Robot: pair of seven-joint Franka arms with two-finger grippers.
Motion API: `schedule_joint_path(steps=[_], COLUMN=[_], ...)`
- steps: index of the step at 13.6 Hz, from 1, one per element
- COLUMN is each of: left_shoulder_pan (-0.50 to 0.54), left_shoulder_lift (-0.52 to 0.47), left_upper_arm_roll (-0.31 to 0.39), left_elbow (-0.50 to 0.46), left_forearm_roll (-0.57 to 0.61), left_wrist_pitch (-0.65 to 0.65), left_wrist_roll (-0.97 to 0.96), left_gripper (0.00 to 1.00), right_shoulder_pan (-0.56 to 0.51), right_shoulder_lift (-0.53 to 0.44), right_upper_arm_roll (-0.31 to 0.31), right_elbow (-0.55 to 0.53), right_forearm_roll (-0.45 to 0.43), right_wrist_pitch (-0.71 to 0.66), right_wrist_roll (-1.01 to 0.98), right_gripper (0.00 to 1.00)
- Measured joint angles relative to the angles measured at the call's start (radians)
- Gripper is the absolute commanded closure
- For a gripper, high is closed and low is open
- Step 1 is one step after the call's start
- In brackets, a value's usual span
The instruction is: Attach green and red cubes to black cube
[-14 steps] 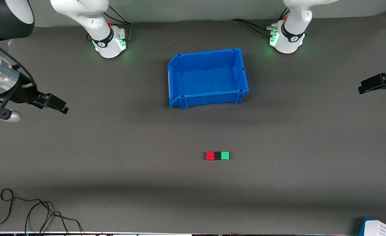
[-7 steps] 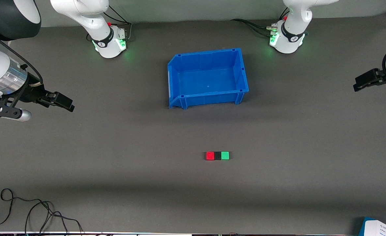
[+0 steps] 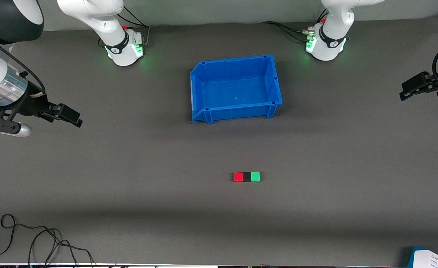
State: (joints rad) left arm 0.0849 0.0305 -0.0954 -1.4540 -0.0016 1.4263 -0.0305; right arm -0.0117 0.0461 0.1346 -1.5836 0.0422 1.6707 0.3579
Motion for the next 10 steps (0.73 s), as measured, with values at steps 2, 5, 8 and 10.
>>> schedule_joint_path(steps=[2, 5, 8, 10], left_shoulder_pan=[0.001, 0.001, 0.001, 0.001], left_shoulder_lift=[-0.008, -0.04, -0.057, -0.057], left_upper_arm_roll=[0.003, 0.003, 0.003, 0.003], left_elbow=[-0.024, -0.07, -0.085, -0.087], left_forearm_roll=[0.0, -0.001, -0.001, -0.001], left_wrist_pitch=[0.02, 0.046, 0.052, 0.057], left_wrist_roll=[0.001, 0.002, 0.003, 0.003], left_gripper=[0.0, 0.0, 0.0, 0.0], right_shoulder_pan=[-0.001, -0.003, -0.003, -0.003], right_shoulder_lift=[0.002, 0.011, 0.016, 0.017], right_upper_arm_roll=[-0.004, -0.007, -0.008, -0.012], right_elbow=[0.018, 0.026, 0.026, 0.026], right_forearm_roll=[0.0, -0.001, -0.001, -0.001], right_wrist_pitch=[0.0, -0.009, -0.054, -0.063], right_wrist_roll=[-0.001, -0.04, -0.064, -0.092], right_gripper=[0.0, 0.0, 0.0, 0.0])
